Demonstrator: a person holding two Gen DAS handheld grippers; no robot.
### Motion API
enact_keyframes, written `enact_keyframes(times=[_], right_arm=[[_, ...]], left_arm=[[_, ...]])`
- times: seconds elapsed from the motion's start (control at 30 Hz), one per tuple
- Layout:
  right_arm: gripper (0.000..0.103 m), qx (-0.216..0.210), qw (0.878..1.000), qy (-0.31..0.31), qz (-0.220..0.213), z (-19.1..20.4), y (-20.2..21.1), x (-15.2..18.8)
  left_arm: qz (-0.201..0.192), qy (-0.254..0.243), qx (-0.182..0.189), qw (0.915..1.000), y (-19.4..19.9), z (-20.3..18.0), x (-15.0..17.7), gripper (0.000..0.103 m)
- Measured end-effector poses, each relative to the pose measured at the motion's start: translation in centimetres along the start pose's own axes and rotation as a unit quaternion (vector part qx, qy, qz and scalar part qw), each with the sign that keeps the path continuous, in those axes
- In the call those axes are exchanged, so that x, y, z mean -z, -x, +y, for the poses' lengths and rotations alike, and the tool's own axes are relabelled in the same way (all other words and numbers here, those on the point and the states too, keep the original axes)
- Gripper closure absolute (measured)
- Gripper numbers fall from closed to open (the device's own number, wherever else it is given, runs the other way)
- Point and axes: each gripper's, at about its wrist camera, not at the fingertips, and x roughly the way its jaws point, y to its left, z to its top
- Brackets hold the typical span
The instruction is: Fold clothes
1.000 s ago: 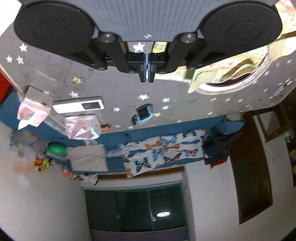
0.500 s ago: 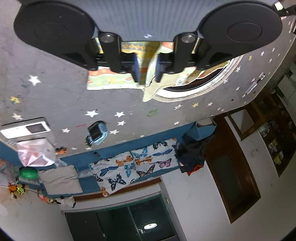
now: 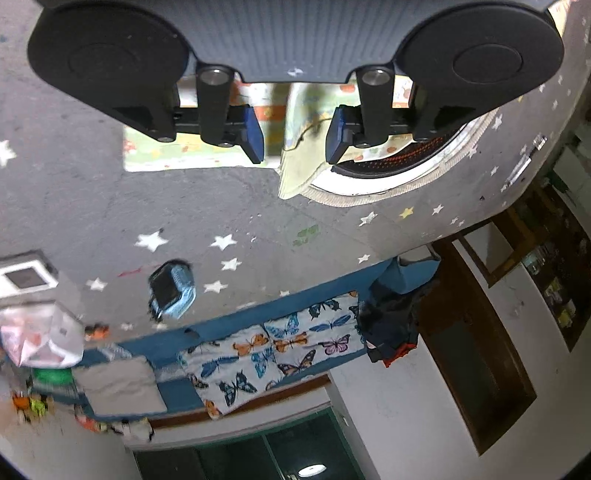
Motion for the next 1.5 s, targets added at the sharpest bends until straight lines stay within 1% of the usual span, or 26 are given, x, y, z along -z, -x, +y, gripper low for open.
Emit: enact_keyframes(times=[0.07, 0.1, 0.13, 0.23, 0.27, 0.4, 0.6, 0.73, 0.9, 1.03, 1.13, 1.2, 1.3, 1.4, 1.5], right_arm=[[0.067, -0.006, 1.0, -0.013, 0.004, -0.4, -0.8, 0.0], [0.074, -0.008, 1.0, -0.016, 0.005, -0.5, -1.0, 0.0], [0.085, -0.008, 1.0, -0.018, 0.005, -0.5, -1.1, 0.0], [0.096, -0.005, 1.0, -0.015, -0.011, -0.4, -0.4, 0.0], [0.097, -0.004, 1.0, -0.012, -0.021, -0.3, 0.2, 0.0], [0.099, 0.008, 0.998, 0.005, -0.061, -0.3, 3.7, -0.3], [0.099, 0.026, 0.994, 0.027, -0.101, -0.6, 8.6, -0.4], [0.099, 0.045, 0.99, 0.048, -0.129, -0.9, 12.0, 0.4], [0.099, 0.081, 0.981, 0.055, -0.168, -2.4, 17.9, 1.4], [0.099, 0.12, 0.972, 0.064, -0.192, -4.1, 22.4, 2.2], [0.099, 0.159, 0.965, 0.075, -0.194, -5.5, 24.5, 2.7], [0.099, 0.189, 0.961, 0.077, -0.184, -6.8, 25.5, 3.4], [0.099, 0.221, 0.961, 0.071, -0.153, -8.8, 25.5, 4.7], [0.099, 0.248, 0.959, 0.069, -0.118, -10.3, 24.5, 6.1], [0.098, 0.263, 0.96, 0.055, -0.083, -11.6, 23.4, 7.4]], left_arm=[[0.002, 0.002, -0.001, 1.0, -0.1, 0.1, 0.0, 0.1], [0.003, 0.003, -0.001, 1.0, -0.1, 0.1, 0.0, 0.1], [0.003, 0.004, -0.001, 1.0, -0.2, 0.1, 0.0, 0.1], [0.003, 0.005, -0.001, 1.0, -0.2, 0.2, 0.0, 0.1], [0.003, 0.005, 0.0, 1.0, -0.2, 0.2, 0.0, 0.1], [0.0, 0.004, 0.0, 1.0, -0.2, 0.2, 0.1, 0.1], [-0.002, 0.005, 0.003, 1.0, -0.1, 0.3, 0.2, 0.1], [-0.002, 0.006, 0.004, 1.0, 0.0, 0.4, 0.3, 0.1], [-0.001, 0.008, 0.004, 1.0, -0.2, 0.4, 0.5, 0.1], [-0.002, 0.012, 0.006, 0.9999, -0.2, 0.5, 0.6, 0.1], [-0.004, 0.015, 0.008, 0.9998, -0.1, 0.6, 0.5, 0.1], [-0.006, 0.017, 0.007, 0.9998, -0.1, 0.7, 0.5, 0.1], [-0.005, 0.02, 0.006, 0.9998, -0.1, 0.8, 0.7, 0.1], [-0.003, 0.018, 0.004, 0.9998, 0.1, 0.9, 0.9, 0.1], [0.001, 0.012, 0.003, 0.9999, 0.3, 1.0, 1.0, 0.095]])
